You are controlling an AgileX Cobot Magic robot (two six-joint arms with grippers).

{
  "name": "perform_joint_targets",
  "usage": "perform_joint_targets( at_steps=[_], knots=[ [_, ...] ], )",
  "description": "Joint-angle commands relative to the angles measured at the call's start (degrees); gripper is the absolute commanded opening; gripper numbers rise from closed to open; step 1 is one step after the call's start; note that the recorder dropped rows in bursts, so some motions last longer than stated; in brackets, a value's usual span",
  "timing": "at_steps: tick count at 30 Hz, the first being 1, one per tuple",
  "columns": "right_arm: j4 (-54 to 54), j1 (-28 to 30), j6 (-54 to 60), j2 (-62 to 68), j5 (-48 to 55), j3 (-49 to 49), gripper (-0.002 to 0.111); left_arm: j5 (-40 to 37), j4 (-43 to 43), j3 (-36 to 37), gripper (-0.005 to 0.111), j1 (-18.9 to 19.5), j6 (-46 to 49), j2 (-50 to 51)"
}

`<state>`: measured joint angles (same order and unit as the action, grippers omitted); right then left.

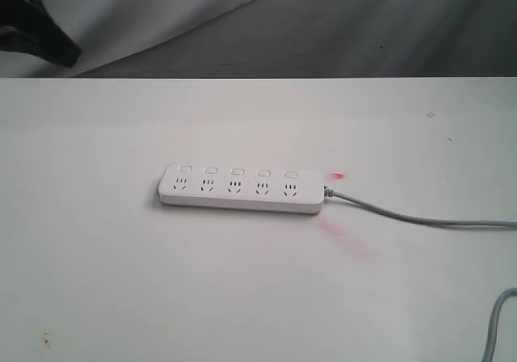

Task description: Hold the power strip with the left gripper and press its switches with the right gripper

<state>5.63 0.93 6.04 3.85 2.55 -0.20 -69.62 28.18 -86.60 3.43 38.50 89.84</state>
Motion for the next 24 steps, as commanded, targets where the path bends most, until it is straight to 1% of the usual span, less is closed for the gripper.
perform_joint_targets(
  at_steps=[1,4,6,9,13,14,16,19,24],
  knots=[
    [-0.6,0.4,-0.3,-0.3,0.1,0.2,0.000,14.5,-3.5,9.2,0.000,0.0,-2.8,-12.6],
    [-0.6,0.4,-0.3,-0.3,0.1,0.2,0.000,29.1,-3.0,18.7,0.000,-0.1,-4.0,-20.9],
    [-0.6,0.4,-0.3,-0.3,0.1,0.2,0.000,37.8,-3.0,26.3,0.000,-0.1,-4.0,-27.0],
    [-0.6,0.4,-0.3,-0.3,0.1,0.2,0.000,47.7,-3.1,36.9,0.000,-0.1,-4.0,-35.7],
    [-0.6,0.4,-0.3,-0.3,0.1,0.2,0.000,56.8,-3.1,50.3,0.000,0.0,-4.0,-48.2],
    [-0.6,0.4,-0.3,-0.3,0.1,0.2,0.000,59.2,-3.1,52.7,0.000,0.0,-4.0,-50.7],
    [-0.6,0.4,-0.3,-0.3,0.1,0.2,0.000,62.7,-3.1,58.2,0.000,0.0,-4.0,-57.1],
    [-0.6,0.4,-0.3,-0.3,0.1,0.2,0.000,64.8,-3.1,64.0,0.000,0.0,-4.0,-65.5],
    [-0.6,0.4,-0.3,-0.3,0.1,0.2,0.000,66.1,-3.1,69.6,0.000,0.0,-4.0,-75.1]
  ],
)
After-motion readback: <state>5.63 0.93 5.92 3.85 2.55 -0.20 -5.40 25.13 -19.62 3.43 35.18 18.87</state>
